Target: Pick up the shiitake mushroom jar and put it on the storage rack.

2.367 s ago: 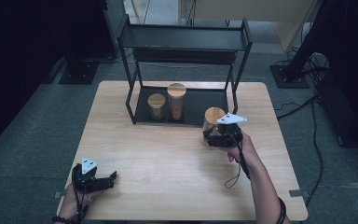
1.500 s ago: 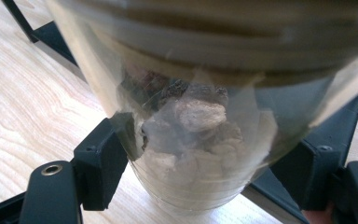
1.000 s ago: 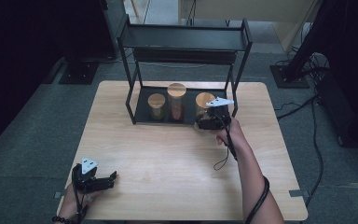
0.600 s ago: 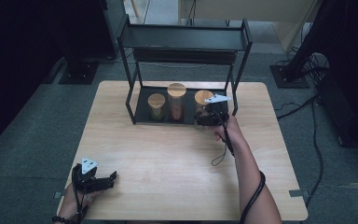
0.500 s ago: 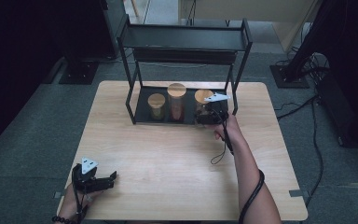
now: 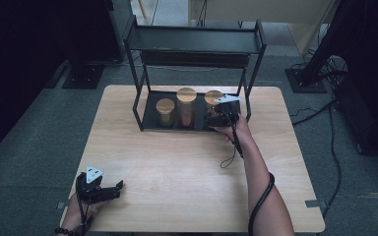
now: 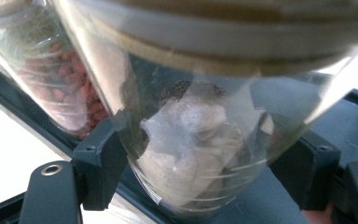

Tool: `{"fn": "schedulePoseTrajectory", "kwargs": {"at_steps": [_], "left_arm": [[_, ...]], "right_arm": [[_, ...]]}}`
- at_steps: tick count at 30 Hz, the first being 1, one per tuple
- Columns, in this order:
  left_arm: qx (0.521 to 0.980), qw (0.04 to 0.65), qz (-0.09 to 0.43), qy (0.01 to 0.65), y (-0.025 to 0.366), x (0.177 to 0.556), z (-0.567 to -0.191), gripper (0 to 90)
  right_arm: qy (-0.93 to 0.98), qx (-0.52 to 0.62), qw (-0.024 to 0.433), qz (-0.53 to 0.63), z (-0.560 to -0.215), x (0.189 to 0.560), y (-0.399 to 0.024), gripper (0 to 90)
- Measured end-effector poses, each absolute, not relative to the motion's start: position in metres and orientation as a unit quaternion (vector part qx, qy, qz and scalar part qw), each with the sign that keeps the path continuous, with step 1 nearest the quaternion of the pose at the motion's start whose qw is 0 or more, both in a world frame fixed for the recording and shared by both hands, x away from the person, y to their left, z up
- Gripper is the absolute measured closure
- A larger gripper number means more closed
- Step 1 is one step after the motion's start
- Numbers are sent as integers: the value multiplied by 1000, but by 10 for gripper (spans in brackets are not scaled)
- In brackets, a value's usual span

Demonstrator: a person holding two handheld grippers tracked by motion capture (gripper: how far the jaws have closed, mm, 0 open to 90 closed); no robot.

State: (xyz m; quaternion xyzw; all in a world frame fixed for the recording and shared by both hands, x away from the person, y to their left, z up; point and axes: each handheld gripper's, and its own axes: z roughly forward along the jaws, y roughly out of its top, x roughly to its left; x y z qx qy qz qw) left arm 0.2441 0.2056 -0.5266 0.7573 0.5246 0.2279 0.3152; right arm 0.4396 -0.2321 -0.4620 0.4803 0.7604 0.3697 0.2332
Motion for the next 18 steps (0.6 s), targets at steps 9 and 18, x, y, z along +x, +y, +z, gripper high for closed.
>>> {"fn": "schedulePoseTrajectory", "kwargs": {"at_steps": [9, 18], "left_arm": [[757, 315, 228, 524, 206, 244, -527, 0], [757, 315, 228, 524, 206, 244, -527, 0]], "right_arm": [[748, 493, 228, 382, -467, 437, -236, 170], [760, 473, 228, 384, -477, 425, -235, 35]]}}
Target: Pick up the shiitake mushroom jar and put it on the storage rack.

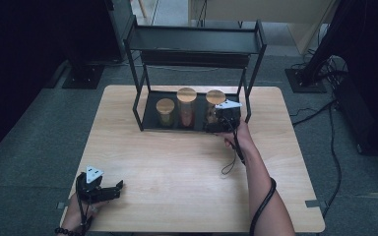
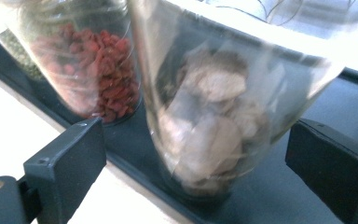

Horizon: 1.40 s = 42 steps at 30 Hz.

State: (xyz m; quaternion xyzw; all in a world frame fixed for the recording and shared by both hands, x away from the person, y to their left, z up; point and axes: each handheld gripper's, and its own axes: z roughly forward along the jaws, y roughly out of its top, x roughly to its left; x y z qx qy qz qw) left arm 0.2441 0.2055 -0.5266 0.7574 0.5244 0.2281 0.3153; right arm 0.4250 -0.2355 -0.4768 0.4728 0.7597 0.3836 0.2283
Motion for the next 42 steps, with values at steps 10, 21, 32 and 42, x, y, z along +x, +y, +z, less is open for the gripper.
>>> {"fn": "schedulePoseTrajectory", "kwargs": {"at_steps": [10, 21, 32, 42], "left_arm": [[757, 315, 228, 524, 206, 244, -527, 0], [757, 315, 228, 525, 205, 244, -527, 0], [757, 315, 228, 525, 205, 244, -527, 0], [757, 315, 228, 525, 205, 244, -527, 0]], "right_arm": [[760, 468, 220, 393, -493, 407, -240, 0], [758, 477, 209, 392, -510, 388, -246, 0], [765, 482, 198, 378, -525, 375, -247, 0], [768, 484, 193, 372, -529, 369, -249, 0]]}}
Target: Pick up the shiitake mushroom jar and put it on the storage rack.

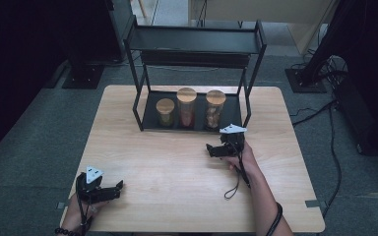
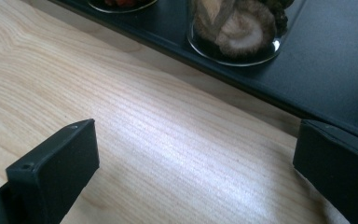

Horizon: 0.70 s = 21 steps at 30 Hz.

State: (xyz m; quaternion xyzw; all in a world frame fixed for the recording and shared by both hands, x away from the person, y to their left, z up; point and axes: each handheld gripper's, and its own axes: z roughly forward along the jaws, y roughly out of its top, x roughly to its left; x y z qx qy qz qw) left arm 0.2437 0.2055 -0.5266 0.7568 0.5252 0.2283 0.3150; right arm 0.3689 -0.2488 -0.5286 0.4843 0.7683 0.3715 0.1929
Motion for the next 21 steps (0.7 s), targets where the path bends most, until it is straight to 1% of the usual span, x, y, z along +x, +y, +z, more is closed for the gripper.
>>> {"fn": "schedulePoseTrajectory", "kwargs": {"at_steps": [21], "left_arm": [[757, 315, 229, 524, 206, 244, -527, 0]], "right_arm": [[766, 490, 196, 367, -527, 347, -268, 0]]}}
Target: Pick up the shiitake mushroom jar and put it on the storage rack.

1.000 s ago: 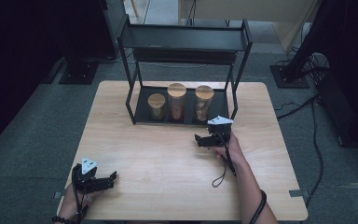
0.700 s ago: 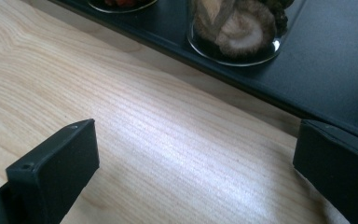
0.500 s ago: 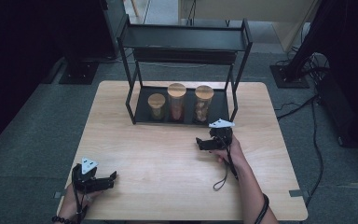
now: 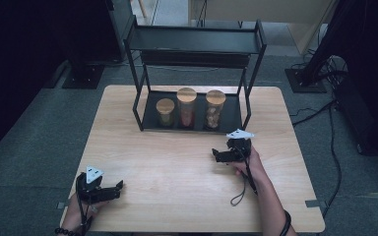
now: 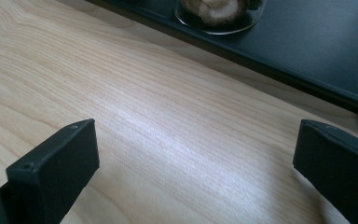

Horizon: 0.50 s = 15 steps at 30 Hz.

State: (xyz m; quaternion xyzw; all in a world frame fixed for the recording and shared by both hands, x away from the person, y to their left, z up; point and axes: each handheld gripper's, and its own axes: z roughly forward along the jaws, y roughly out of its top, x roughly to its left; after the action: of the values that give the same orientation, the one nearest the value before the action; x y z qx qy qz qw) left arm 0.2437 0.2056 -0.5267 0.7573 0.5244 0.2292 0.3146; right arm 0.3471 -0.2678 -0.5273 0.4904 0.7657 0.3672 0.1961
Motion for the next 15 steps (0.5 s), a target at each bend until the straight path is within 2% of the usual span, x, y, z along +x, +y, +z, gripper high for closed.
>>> {"fn": "schedulePoseTrajectory", "kwargs": {"at_steps": [15], "left_arm": [[757, 315, 229, 524, 206, 244, -527, 0]], "right_arm": [[766, 492, 200, 362, -527, 332, -281, 0]]}}
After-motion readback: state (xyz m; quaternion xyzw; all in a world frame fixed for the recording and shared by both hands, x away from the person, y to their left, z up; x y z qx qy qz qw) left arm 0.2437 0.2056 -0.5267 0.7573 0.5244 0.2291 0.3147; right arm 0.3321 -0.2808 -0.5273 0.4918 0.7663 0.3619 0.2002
